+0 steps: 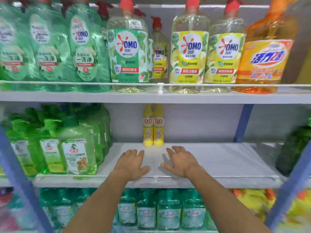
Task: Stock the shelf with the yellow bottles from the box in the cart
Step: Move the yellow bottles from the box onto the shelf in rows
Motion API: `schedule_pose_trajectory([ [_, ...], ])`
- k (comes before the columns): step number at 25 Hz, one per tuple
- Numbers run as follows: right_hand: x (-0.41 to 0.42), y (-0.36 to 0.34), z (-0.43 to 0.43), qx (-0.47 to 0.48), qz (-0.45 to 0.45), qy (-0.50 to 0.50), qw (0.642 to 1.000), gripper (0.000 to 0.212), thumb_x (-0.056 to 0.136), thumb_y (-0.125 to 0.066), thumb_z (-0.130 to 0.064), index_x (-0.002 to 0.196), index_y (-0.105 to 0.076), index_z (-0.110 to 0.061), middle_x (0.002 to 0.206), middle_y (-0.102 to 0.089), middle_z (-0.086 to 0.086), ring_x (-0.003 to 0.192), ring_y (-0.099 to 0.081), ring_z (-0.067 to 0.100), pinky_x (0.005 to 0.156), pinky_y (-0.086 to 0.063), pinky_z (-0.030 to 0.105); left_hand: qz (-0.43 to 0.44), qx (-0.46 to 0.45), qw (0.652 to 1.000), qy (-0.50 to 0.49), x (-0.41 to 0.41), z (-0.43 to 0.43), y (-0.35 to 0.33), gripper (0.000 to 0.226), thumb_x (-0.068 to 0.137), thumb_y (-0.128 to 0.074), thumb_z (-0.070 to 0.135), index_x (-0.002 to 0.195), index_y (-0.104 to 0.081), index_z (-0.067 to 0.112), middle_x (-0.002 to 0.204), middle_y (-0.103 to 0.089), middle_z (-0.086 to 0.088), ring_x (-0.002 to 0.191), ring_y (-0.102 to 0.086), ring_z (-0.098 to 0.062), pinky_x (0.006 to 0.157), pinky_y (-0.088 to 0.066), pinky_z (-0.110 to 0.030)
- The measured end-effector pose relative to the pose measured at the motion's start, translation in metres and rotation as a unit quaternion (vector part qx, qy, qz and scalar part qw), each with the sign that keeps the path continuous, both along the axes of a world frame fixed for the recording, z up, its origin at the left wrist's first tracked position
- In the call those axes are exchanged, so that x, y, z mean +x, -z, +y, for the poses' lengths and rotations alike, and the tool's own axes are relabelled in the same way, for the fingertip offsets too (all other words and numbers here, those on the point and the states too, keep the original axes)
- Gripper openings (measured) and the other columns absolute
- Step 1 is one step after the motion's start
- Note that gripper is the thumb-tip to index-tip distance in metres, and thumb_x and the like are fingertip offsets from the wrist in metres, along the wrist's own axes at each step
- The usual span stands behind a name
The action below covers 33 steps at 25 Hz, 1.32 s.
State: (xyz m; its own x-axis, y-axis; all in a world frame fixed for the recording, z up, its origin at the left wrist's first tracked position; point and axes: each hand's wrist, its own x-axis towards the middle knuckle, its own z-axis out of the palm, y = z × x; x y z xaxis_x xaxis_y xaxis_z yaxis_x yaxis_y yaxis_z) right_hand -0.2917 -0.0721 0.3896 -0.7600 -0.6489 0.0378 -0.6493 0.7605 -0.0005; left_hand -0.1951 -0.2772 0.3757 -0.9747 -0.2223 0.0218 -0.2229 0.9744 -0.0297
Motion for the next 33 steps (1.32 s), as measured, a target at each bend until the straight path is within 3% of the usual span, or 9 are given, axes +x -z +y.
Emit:
schedule_pose_trajectory([
  [7, 0.141, 0.023, 0.044, 0.031, 0.051, -0.029, 0.998, 0.074, 0.096, -0.044, -0.066, 0.149, -0.038, -0.016, 0.150, -0.044, 0.013, 0.136, -0.042, 0.034, 0.105, -0.045, 0.048, 0.000, -0.006, 1.000, 0.018, 0.140, 0.059, 0.027, 0.080, 0.091, -0.045, 0.071, 0.148, -0.035, 0.015, 0.141, -0.049, -0.014, 0.131, -0.047, -0.035, 0.109, -0.039, -0.046],
  [11, 0.195, 0.070, 0.080, 0.021, 0.020, -0.007, 1.000, 0.068, 0.096, -0.047, -0.063, 0.143, -0.045, -0.015, 0.141, -0.050, 0.011, 0.130, -0.046, 0.034, 0.102, -0.047, 0.047, -0.027, 0.012, 0.999, 0.030, 0.183, 0.101, 0.070, 0.082, 0.091, -0.046, 0.070, 0.150, -0.034, 0.016, 0.144, -0.047, -0.015, 0.134, -0.044, -0.035, 0.111, -0.037, -0.048],
  [14, 0.218, 0.106, 0.107, 0.031, -0.023, 0.015, 0.999, 0.067, 0.097, -0.047, -0.060, 0.147, -0.042, -0.015, 0.146, -0.047, 0.012, 0.136, -0.043, 0.034, 0.105, -0.045, 0.049, -0.064, 0.028, 0.997, 0.041, 0.194, 0.133, 0.109, 0.083, 0.092, -0.045, 0.070, 0.153, -0.030, 0.015, 0.149, -0.042, -0.017, 0.138, -0.040, -0.037, 0.113, -0.035, -0.049],
  [18, 0.229, 0.161, 0.143, 0.045, -0.098, 0.036, 0.994, 0.067, 0.098, -0.048, -0.059, 0.148, -0.040, -0.015, 0.149, -0.044, 0.012, 0.139, -0.040, 0.034, 0.107, -0.044, 0.052, -0.132, 0.090, 0.986, 0.038, 0.197, 0.170, 0.165, 0.083, 0.093, -0.047, 0.067, 0.155, -0.026, 0.017, 0.153, -0.040, -0.016, 0.141, -0.037, -0.036, 0.115, -0.035, -0.050],
  [24, 0.216, 0.256, 0.200, 0.105, -0.214, 0.075, 0.968, 0.067, 0.099, -0.045, -0.060, 0.143, -0.049, -0.010, 0.155, -0.038, 0.012, 0.142, -0.037, 0.034, 0.104, -0.045, 0.050, -0.230, 0.147, 0.962, -0.012, 0.206, 0.205, 0.253, 0.070, 0.092, -0.052, 0.064, 0.144, -0.041, 0.020, 0.147, -0.047, -0.012, 0.135, -0.044, -0.034, 0.106, -0.042, -0.048],
  [27, 0.201, 0.292, 0.214, 0.108, -0.236, 0.071, 0.963, 0.061, 0.100, -0.045, -0.058, 0.141, -0.048, -0.013, 0.147, -0.045, 0.013, 0.137, -0.041, 0.034, 0.097, -0.048, 0.048, -0.266, 0.154, 0.952, -0.005, 0.193, 0.220, 0.288, 0.065, 0.094, -0.049, 0.064, 0.137, -0.046, 0.015, 0.141, -0.049, -0.013, 0.130, -0.046, -0.034, 0.104, -0.042, -0.045],
  [33, 0.176, 0.374, 0.222, 0.132, -0.300, 0.083, 0.941, 0.058, 0.098, -0.046, -0.060, 0.131, -0.052, -0.012, 0.133, -0.052, 0.012, 0.124, -0.052, 0.035, 0.089, -0.054, 0.048, -0.312, 0.187, 0.931, 0.007, 0.154, 0.234, 0.376, 0.080, 0.094, -0.048, 0.066, 0.151, -0.032, 0.013, 0.155, -0.036, -0.014, 0.141, -0.036, -0.036, 0.107, -0.043, -0.051],
])
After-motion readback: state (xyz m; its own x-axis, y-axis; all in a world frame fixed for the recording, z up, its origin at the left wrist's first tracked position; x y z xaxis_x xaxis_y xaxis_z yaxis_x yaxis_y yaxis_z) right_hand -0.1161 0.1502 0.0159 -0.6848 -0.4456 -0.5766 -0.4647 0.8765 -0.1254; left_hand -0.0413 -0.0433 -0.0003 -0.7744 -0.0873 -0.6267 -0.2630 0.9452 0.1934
